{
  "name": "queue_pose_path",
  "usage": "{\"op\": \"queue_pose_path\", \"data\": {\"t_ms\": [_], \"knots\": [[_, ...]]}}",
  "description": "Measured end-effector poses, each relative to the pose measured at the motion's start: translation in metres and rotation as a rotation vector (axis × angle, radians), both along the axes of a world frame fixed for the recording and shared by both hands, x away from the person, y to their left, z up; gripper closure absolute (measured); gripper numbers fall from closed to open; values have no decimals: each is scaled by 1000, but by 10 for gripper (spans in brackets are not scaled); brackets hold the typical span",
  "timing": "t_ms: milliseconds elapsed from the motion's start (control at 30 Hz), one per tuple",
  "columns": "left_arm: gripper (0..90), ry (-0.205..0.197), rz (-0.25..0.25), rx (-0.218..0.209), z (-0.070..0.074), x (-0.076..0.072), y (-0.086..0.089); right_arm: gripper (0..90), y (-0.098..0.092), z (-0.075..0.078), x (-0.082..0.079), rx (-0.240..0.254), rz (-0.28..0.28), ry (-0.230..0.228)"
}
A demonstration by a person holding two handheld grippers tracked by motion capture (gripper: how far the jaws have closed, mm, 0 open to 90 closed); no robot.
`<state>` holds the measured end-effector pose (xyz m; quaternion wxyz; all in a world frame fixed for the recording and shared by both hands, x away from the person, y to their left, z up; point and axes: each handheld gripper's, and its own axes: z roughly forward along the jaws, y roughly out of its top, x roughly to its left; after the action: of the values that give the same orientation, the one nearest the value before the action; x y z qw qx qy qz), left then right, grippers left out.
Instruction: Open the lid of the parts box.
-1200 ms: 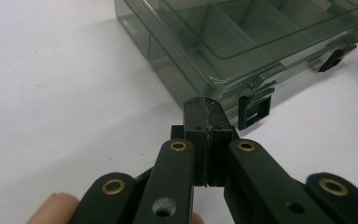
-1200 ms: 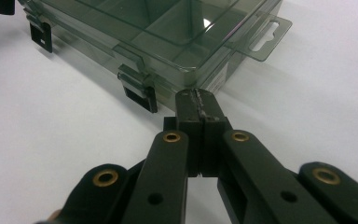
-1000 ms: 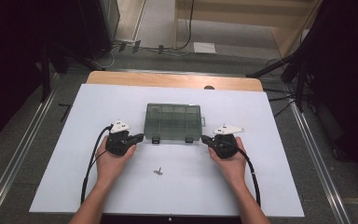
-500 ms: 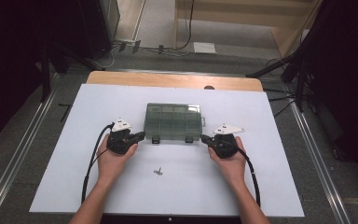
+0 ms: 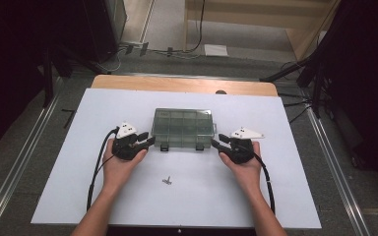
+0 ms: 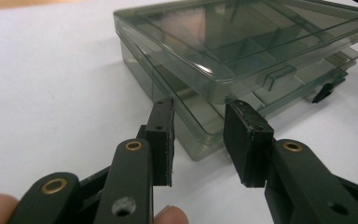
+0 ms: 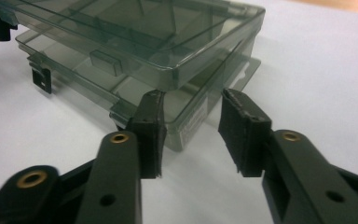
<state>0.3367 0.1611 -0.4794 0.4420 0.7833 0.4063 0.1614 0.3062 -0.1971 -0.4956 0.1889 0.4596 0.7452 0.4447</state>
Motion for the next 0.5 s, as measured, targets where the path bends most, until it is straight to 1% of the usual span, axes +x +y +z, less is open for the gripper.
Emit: {"op": "queue_pose_path", "data": {"t_ms": [100,167,200,300,367,500], "knots": [[631,-17,3,-13,1,1,-1,577,1,3,1,-11,2,-16],[631,-44,14,-5,2,1,-2,577,1,5,1,-6,-8,-22],[630,-46,13,1,2,2,-3,577,0,6,2,-8,-3,-23],[631,-52,10,0,6,4,-4,580,1,8,4,-9,-1,-32],[630,-64,12,5,9,6,-6,580,2,9,6,-5,-3,-34],[630,-79,14,6,15,10,-6,583,3,12,10,3,-4,-56]]}}
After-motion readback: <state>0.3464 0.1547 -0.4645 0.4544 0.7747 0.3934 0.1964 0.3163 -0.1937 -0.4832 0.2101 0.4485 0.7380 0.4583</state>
